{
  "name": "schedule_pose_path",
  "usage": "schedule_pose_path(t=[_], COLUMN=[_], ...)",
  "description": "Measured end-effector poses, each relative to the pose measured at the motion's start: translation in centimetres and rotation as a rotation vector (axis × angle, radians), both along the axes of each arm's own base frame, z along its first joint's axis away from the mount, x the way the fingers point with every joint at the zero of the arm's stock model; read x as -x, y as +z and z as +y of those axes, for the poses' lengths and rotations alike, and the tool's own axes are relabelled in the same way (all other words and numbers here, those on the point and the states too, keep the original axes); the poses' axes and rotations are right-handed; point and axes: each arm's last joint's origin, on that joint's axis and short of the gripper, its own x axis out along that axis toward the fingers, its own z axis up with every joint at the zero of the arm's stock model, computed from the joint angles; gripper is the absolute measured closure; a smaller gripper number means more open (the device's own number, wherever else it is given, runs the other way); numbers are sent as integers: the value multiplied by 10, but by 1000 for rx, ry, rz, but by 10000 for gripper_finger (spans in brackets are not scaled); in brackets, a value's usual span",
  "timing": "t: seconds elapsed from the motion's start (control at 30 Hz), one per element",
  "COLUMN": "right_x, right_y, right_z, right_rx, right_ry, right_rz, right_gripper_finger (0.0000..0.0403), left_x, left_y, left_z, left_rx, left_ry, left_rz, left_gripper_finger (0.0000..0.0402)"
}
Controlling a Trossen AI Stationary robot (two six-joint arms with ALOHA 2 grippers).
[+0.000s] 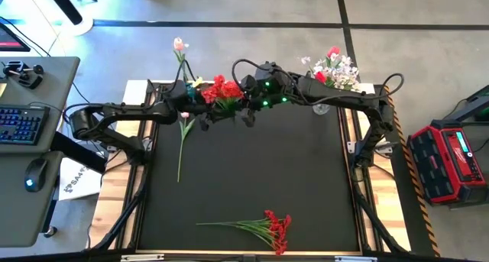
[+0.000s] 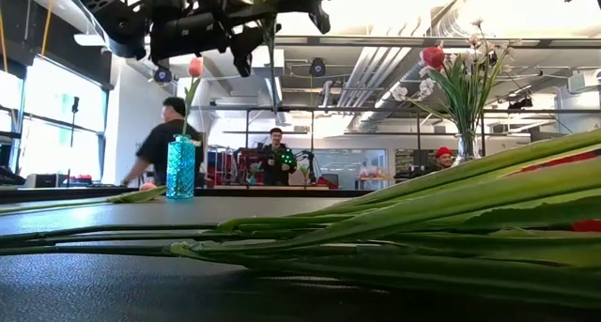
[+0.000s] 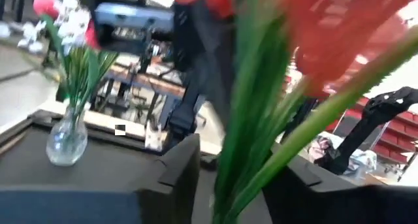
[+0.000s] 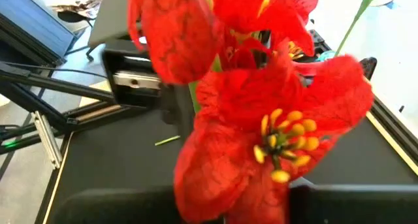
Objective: Sort flowers into vase by color
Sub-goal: Put the top red flowers into the blue vase
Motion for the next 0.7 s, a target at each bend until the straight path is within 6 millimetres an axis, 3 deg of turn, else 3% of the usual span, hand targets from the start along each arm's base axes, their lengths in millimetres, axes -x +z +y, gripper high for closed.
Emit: schedule_pose_path(t=[0.3, 0.5, 0.7], right_x=[0, 13, 39], right_y=[0, 13, 24], right_z=[-1, 4, 13], right_rx=[-29, 39, 105], right_ry=[-53, -104, -295], right_rz=[-1, -1, 101], right_gripper_finger=[389, 316, 249], left_x=[0, 10, 48], left_y=[-1, 6, 22], left_z=[0, 11, 33], left_rx=[-63, -105, -193], left_ry=[1, 97, 439], left_rz=[0, -17, 68], left_gripper_finger=[389, 396, 399])
